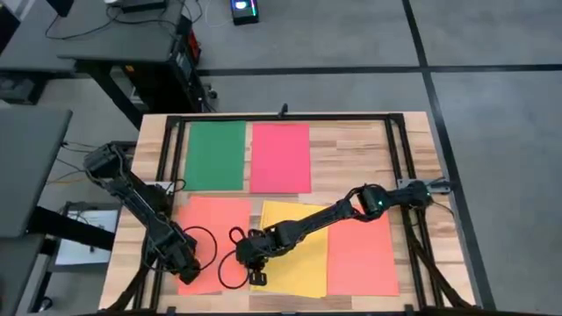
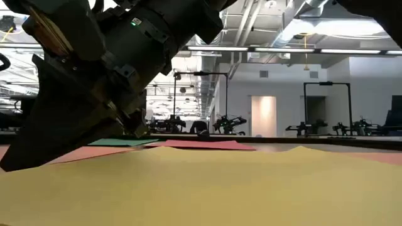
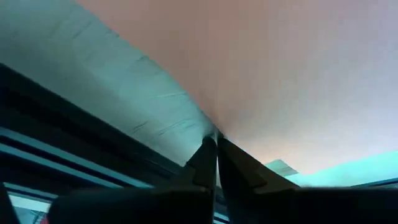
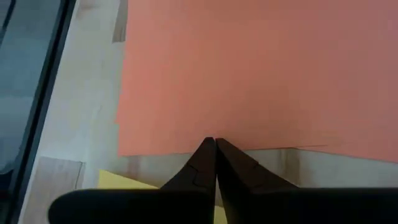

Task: Organize paper
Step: Stack the orange paper on top of the orange paper

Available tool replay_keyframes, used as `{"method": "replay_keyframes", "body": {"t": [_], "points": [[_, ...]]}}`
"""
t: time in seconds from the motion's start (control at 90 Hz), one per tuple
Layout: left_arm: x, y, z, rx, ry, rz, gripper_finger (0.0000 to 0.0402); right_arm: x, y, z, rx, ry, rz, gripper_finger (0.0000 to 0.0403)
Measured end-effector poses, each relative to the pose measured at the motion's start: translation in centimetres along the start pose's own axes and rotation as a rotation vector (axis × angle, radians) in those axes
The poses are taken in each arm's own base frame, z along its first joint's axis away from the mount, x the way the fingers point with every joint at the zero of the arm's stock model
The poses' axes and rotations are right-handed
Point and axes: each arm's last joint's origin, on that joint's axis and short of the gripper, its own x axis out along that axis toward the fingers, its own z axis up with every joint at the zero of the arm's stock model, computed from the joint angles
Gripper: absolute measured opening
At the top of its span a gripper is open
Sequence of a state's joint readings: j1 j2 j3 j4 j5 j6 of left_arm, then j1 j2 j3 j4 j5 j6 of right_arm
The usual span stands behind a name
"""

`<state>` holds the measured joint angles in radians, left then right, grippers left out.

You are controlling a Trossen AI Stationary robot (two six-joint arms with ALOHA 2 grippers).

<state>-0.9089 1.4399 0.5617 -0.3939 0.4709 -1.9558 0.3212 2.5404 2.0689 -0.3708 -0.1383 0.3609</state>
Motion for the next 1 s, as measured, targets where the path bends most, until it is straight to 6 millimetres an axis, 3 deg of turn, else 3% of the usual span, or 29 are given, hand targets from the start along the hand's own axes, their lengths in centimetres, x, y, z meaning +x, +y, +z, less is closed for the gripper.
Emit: {"method": "replay_keyframes", "body": {"t": [0.756, 0.9, 1.0], "points": [[-0.3, -0.1, 0.5, -0.029, -0.006, -0.002, 0.0, -0.4, 0.6, 0.3, -0.037, 0.013, 0.001, 0.0], [-0.2, -0.1, 0.2, -0.024, -0.003, 0.005, 0.0, -1.8, 1.6, 1.4, -0.075, 0.042, -0.015, 0.0], [-0.2, -0.1, 0.2, -0.023, 0.0, 0.005, 0.0, -1.8, 2.5, 1.3, -0.093, 0.036, 0.0, 0.0]]}}
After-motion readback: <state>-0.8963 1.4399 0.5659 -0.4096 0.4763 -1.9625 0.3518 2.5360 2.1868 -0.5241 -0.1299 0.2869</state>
